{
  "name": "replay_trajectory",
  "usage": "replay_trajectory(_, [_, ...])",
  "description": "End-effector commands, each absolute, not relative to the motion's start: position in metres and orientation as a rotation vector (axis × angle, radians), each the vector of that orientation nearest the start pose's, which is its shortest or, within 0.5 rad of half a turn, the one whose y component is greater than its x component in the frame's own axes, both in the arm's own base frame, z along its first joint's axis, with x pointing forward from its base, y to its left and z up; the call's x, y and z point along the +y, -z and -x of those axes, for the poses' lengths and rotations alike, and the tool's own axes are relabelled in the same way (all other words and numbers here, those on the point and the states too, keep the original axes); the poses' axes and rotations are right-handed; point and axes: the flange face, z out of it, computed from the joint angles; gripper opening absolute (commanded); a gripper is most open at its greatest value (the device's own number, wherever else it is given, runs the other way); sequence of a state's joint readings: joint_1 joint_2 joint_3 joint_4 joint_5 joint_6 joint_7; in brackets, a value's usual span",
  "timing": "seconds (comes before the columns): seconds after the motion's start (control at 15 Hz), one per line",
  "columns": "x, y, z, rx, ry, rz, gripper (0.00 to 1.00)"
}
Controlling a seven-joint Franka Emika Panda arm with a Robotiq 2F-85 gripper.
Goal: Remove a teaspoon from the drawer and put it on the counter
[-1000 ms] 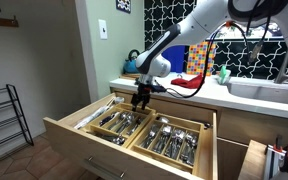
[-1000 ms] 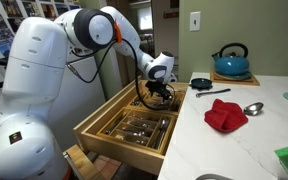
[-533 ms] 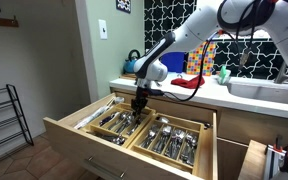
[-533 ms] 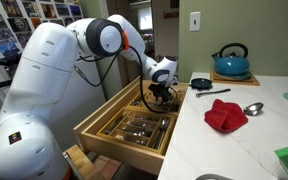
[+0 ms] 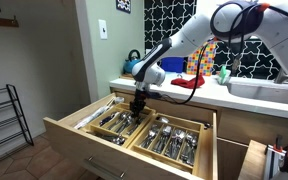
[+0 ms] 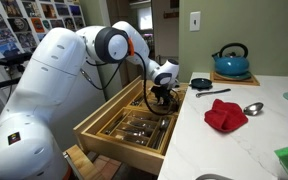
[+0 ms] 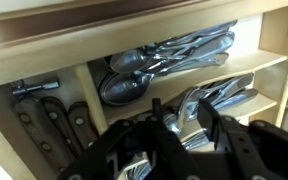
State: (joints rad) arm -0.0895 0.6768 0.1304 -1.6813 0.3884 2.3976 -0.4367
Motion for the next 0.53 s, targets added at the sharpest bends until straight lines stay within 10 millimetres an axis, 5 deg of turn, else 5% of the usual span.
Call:
replay_trajectory(0.0, [0.0190,-0.2068,-0.6945,-0.213,0.155,2.780,0.42])
replay_trajectory(0.27, [0.0213,-0.2060,-0.7005,-0.212,0.158,2.768,0.22])
replay_trajectory(0.4, [0.0225,-0.2044,-0.7032,-0.212,0.157,2.763,0.01])
replay_trajectory(0.47, [0.0231,-0.2025,-0.7039,-0.210,0.152,2.762,0.00])
